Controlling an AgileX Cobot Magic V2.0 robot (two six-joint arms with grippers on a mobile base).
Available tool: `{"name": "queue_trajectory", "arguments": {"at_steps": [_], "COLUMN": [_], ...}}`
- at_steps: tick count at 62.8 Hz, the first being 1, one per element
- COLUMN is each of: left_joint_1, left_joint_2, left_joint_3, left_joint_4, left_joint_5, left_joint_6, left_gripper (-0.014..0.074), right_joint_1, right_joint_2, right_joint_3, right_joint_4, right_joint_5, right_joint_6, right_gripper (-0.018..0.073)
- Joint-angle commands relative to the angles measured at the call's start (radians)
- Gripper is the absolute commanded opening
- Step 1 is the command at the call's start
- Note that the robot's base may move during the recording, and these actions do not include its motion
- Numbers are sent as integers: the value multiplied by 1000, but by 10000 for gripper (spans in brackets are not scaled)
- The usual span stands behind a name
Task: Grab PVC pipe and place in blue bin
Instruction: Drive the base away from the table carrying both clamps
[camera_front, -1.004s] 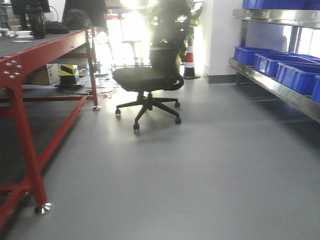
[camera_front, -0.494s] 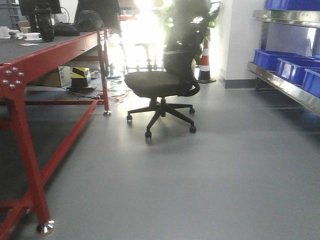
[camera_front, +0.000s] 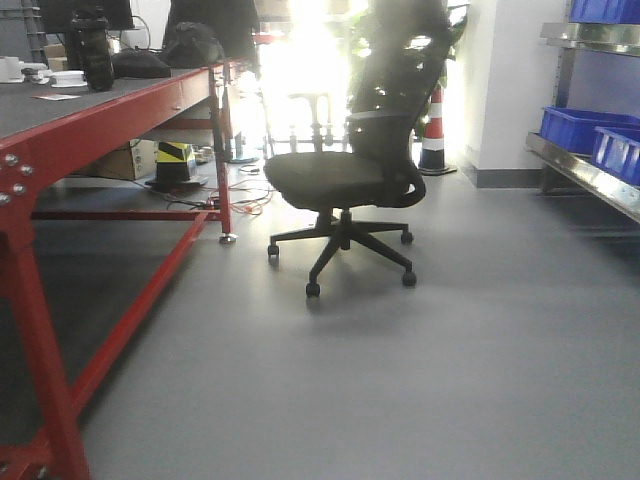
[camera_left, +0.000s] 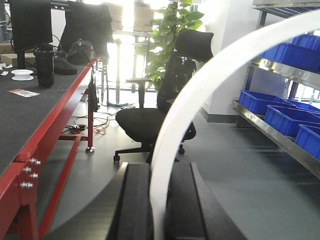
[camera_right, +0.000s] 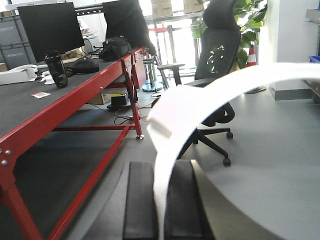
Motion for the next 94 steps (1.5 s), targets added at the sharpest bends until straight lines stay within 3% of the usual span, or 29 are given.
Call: {"name": "queue_trajectory", "arguments": {"at_steps": [1, 94], "left_joint_1": [3, 3], "left_joint_2": [-5, -5], "left_joint_3": [-3, -3], "left_joint_4": [-7, -7], "left_joint_5": [-23, -23], "left_joint_6": [-5, -5], "left_gripper": [-111, -111], "right_joint_1": [0, 0], "right_joint_2": [-1, -1], "right_joint_3": [3, 3], "right_joint_4": [-13, -13], "right_joint_5": [-16, -16], "right_joint_6": [-4, -4], "right_gripper": [-168, -168]}}
